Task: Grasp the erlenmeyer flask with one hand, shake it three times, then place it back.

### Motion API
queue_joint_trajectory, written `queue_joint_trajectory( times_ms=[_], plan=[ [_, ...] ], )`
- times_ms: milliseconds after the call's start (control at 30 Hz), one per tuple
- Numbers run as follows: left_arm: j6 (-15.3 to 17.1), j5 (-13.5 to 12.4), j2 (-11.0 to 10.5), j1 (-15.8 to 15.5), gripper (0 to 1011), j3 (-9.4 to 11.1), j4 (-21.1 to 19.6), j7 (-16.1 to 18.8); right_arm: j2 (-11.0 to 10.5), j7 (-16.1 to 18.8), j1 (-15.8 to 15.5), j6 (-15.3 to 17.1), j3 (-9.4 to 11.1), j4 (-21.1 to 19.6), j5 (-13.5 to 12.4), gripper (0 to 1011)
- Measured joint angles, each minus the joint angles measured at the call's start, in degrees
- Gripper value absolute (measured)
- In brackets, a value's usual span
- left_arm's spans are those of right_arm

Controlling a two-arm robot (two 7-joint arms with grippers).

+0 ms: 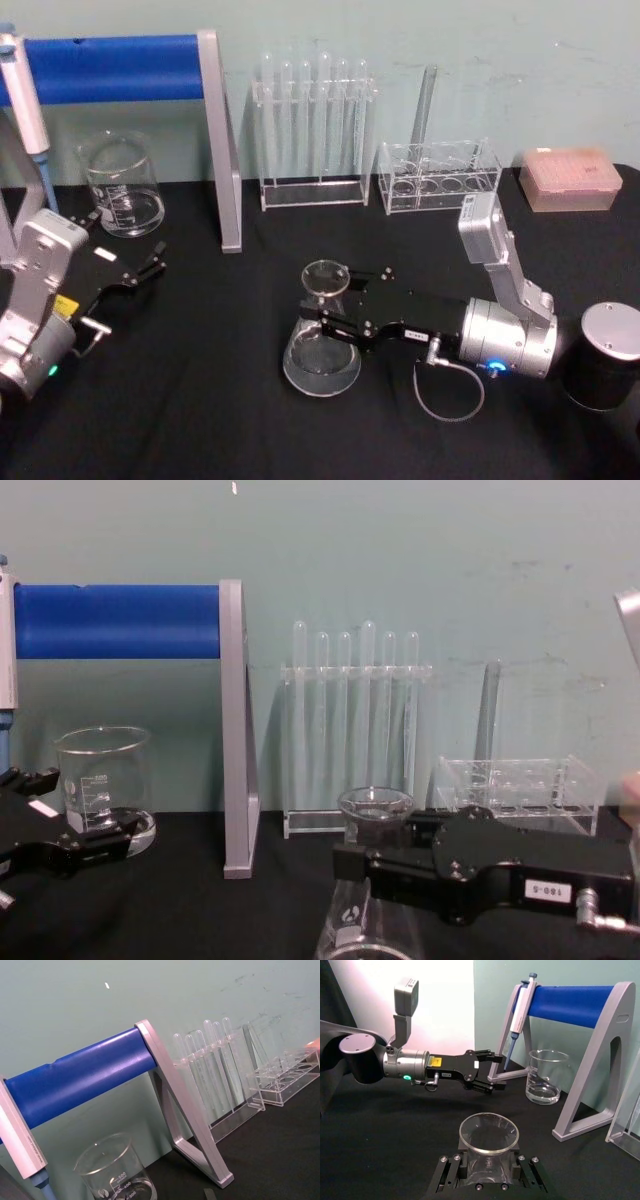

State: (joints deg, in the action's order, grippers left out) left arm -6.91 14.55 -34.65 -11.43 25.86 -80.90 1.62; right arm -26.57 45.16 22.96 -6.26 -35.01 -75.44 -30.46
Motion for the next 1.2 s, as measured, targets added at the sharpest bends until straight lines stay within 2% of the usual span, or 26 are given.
queue_joint_trajectory(
  times_ms=[633, 1200],
  plan=[
    [0.0, 0.0, 0.0, 0.0, 1001, 0.0, 0.0, 0.0, 0.0, 0.0, 0.4, 0.5, -0.5, 0.9, 0.7, 453],
    [0.0, 0.0, 0.0, 0.0, 1001, 0.0, 0.0, 0.0, -0.4, -0.9, -0.5, 1.3, -0.3, 0.1, 0.8, 453]
  ],
)
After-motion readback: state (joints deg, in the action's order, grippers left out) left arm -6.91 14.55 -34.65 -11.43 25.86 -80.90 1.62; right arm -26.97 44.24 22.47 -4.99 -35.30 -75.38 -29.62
